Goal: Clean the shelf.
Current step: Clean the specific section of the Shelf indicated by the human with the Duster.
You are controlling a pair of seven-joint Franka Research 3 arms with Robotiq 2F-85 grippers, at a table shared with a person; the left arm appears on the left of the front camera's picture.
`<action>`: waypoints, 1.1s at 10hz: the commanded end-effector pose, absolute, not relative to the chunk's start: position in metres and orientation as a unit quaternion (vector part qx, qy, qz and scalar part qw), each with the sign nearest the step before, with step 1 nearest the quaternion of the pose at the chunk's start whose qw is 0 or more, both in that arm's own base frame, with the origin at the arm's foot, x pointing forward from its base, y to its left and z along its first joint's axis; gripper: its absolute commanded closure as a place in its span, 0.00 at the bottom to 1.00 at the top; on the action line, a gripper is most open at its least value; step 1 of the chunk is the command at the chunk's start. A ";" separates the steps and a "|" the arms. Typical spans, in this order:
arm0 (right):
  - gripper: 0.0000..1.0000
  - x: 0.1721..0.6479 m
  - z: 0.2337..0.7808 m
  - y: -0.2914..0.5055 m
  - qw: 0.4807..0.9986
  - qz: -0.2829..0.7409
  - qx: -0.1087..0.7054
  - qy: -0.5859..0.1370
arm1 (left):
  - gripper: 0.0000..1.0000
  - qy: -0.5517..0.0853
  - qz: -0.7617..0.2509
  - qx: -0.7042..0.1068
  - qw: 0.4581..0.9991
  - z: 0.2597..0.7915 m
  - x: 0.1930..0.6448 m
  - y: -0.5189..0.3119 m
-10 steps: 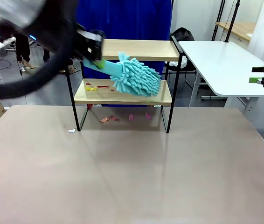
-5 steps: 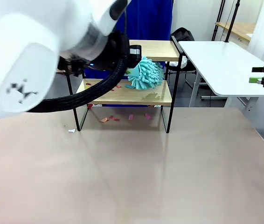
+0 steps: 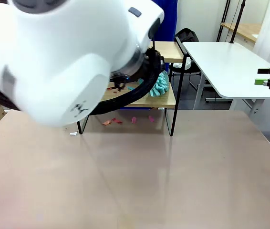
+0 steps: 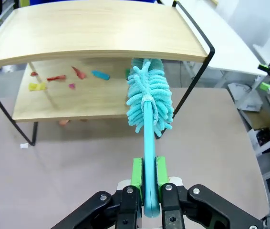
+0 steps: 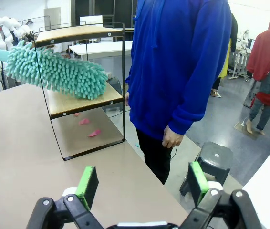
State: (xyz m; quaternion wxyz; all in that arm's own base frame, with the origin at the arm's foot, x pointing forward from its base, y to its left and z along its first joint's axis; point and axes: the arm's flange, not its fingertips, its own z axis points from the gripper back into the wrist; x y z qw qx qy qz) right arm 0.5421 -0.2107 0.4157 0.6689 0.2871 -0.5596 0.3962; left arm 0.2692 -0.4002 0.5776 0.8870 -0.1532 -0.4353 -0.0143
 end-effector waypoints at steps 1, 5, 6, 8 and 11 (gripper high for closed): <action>0.00 0.541 0.418 -0.209 0.668 0.396 0.286 -0.561 | 0.86 -0.450 0.007 -0.143 0.882 0.573 0.287 -0.428; 0.00 0.541 0.418 -0.209 0.668 0.396 0.286 -0.561 | 0.86 -0.377 -0.020 -0.150 0.914 0.543 0.291 -0.443; 0.00 0.541 0.418 -0.209 0.668 0.396 0.286 -0.561 | 0.86 -0.353 -0.026 -0.155 0.922 0.535 0.294 -0.447; 0.00 0.541 0.418 -0.209 0.668 0.396 0.286 -0.561 | 0.86 -0.328 -0.026 -0.155 0.931 0.526 0.304 -0.451; 0.00 0.541 0.418 -0.209 0.668 0.396 0.286 -0.561 | 0.86 -0.338 -0.025 -0.161 0.927 0.521 0.293 -0.441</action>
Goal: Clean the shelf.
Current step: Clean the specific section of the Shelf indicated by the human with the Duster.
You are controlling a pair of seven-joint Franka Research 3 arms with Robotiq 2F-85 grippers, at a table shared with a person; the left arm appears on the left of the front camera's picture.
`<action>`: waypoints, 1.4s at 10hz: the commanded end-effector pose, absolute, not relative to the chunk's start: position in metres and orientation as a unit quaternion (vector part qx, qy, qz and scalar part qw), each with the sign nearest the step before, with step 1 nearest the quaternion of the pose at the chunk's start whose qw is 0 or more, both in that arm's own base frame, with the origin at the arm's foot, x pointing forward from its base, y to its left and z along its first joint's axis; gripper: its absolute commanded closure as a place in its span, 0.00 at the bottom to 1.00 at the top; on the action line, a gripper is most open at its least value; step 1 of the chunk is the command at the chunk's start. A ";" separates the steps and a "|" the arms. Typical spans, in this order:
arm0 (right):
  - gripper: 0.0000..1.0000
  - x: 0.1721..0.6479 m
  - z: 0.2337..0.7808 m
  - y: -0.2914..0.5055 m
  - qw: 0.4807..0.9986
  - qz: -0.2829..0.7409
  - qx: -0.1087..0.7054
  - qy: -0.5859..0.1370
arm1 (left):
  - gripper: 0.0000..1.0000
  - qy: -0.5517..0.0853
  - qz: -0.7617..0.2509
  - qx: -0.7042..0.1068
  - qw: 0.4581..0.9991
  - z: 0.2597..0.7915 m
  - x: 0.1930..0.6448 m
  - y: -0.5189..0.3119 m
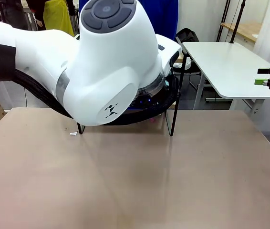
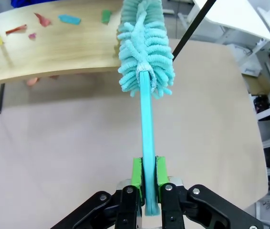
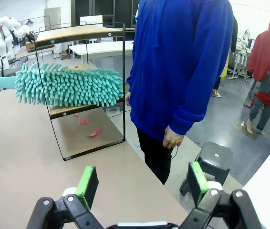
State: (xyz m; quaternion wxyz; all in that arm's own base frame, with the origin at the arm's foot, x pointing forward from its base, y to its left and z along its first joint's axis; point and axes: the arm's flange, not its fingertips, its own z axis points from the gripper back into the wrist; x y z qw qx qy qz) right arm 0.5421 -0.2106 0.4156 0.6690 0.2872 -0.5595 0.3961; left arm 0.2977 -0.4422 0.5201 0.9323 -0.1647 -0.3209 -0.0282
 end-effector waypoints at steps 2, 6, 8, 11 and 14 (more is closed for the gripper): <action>0.00 0.541 0.418 -0.209 0.668 0.396 0.286 -0.561 | 1.00 -0.313 -0.020 -0.153 0.937 0.515 0.301 -0.445; 0.00 0.541 0.418 -0.209 0.668 0.396 0.286 -0.561 | 1.00 -0.307 -0.006 -0.113 0.945 0.508 0.306 -0.442; 0.00 0.541 0.418 -0.209 0.668 0.396 0.286 -0.561 | 1.00 -0.309 0.009 -0.088 0.947 0.507 0.310 -0.422; 0.00 0.541 0.418 -0.209 0.668 0.396 0.286 -0.561 | 1.00 -0.297 0.023 -0.053 0.953 0.501 0.317 -0.371; 0.00 0.541 0.418 -0.209 0.668 0.396 0.286 -0.561 | 1.00 -0.295 0.045 -0.003 0.955 0.499 0.318 -0.305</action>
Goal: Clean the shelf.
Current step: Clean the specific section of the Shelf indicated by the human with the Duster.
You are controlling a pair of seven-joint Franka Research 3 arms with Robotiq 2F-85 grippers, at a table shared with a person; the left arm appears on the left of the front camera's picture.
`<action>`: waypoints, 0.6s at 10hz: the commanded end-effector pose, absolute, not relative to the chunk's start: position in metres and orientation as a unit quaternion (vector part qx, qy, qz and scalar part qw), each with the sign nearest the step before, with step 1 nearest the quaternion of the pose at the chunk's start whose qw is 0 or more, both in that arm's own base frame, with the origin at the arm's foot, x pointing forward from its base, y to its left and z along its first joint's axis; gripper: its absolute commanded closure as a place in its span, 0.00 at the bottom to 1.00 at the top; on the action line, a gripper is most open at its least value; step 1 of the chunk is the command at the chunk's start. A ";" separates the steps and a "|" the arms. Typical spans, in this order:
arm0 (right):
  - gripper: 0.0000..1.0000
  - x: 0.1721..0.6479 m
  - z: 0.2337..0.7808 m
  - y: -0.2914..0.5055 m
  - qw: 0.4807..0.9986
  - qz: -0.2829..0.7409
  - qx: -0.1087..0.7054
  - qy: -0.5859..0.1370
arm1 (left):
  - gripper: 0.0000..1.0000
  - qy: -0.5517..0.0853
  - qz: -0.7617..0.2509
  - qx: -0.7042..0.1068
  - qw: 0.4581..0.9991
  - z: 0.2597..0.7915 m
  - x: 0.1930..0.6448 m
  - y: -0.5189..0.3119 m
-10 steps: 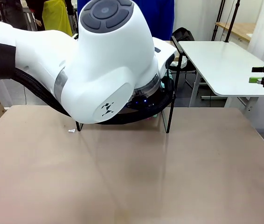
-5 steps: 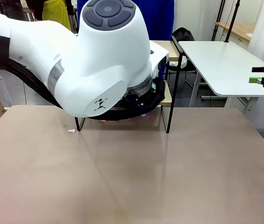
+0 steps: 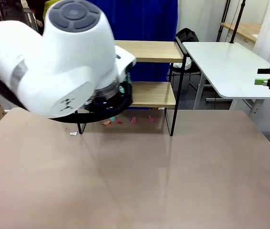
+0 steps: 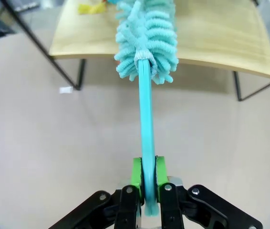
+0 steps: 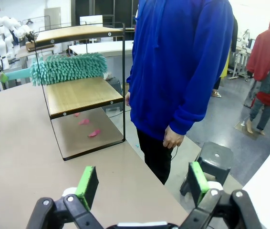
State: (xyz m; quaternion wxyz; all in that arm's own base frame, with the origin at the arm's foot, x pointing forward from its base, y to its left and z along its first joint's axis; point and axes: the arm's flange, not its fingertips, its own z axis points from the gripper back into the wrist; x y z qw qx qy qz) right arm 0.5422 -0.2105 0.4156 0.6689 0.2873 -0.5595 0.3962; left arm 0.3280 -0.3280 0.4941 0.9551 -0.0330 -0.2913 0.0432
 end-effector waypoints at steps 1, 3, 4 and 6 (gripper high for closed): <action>0.00 0.541 0.418 -0.209 0.668 0.396 0.286 -0.561 | 1.00 -0.296 0.053 0.018 0.953 0.503 0.317 -0.284; 0.00 0.541 0.418 -0.209 0.668 0.396 0.286 -0.561 | 1.00 -0.310 0.066 0.101 0.943 0.509 0.316 -0.253; 0.00 0.541 0.418 -0.209 0.668 0.396 0.286 -0.561 | 1.00 -0.313 0.068 0.105 0.941 0.514 0.310 -0.250; 0.00 0.541 0.418 -0.209 0.668 0.396 0.286 -0.561 | 1.00 -0.337 0.070 0.121 0.931 0.525 0.301 -0.257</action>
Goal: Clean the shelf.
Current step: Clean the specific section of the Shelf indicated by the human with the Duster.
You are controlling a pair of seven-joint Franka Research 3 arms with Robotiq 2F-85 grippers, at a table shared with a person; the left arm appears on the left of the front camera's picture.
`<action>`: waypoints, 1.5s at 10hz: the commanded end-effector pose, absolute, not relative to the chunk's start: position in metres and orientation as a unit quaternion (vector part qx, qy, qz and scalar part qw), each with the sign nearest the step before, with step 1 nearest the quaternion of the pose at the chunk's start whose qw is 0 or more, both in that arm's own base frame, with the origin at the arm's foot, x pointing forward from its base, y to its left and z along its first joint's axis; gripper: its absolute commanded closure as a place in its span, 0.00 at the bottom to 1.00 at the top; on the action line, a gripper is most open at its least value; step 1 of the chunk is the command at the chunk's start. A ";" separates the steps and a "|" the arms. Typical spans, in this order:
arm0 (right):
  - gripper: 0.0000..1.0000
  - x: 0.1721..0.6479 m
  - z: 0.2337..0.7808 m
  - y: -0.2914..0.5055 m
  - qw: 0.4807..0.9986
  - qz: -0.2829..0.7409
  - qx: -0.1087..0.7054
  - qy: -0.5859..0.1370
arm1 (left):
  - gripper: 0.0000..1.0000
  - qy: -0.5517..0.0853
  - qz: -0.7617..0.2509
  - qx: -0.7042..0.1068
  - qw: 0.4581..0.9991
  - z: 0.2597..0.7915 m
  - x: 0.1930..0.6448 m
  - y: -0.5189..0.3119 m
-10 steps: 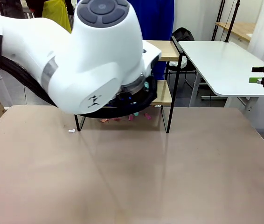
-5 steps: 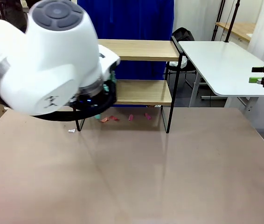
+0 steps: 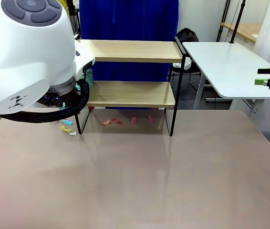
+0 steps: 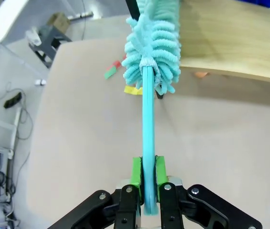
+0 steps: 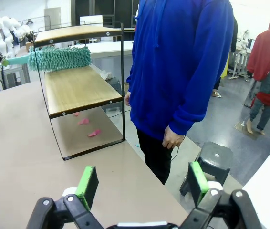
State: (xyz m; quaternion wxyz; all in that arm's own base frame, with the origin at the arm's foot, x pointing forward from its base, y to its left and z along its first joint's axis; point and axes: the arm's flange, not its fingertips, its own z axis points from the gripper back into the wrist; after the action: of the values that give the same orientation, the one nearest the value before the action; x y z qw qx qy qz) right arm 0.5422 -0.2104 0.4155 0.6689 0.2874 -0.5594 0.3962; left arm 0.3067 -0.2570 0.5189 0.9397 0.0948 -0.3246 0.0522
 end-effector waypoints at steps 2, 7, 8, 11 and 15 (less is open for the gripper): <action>0.00 0.541 0.418 -0.209 0.668 0.396 0.286 -0.561 | 1.00 -0.361 0.057 0.092 0.926 0.537 0.295 -0.273; 0.00 0.541 0.418 -0.209 0.668 0.396 0.286 -0.561 | 0.86 -0.328 -0.026 -0.025 0.944 0.570 0.284 -0.259; 0.00 0.541 0.418 -0.209 0.668 0.396 0.286 -0.561 | 0.86 -0.300 -0.071 -0.076 0.948 0.580 0.280 -0.249; 0.00 0.541 0.418 -0.209 0.668 0.396 0.286 -0.561 | 0.86 -0.254 -0.156 -0.155 0.942 0.595 0.260 -0.212; 0.00 0.541 0.418 -0.209 0.668 0.396 0.286 -0.561 | 0.86 -0.228 -0.311 -0.197 0.901 0.619 0.219 -0.157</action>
State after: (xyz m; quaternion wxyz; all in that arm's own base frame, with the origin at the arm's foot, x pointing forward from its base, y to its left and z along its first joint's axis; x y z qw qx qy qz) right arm 0.5421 -0.2105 0.4154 0.6690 0.2874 -0.5594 0.3961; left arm 0.2266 -0.1740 0.6165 0.9217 -0.1866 -0.2236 -0.2561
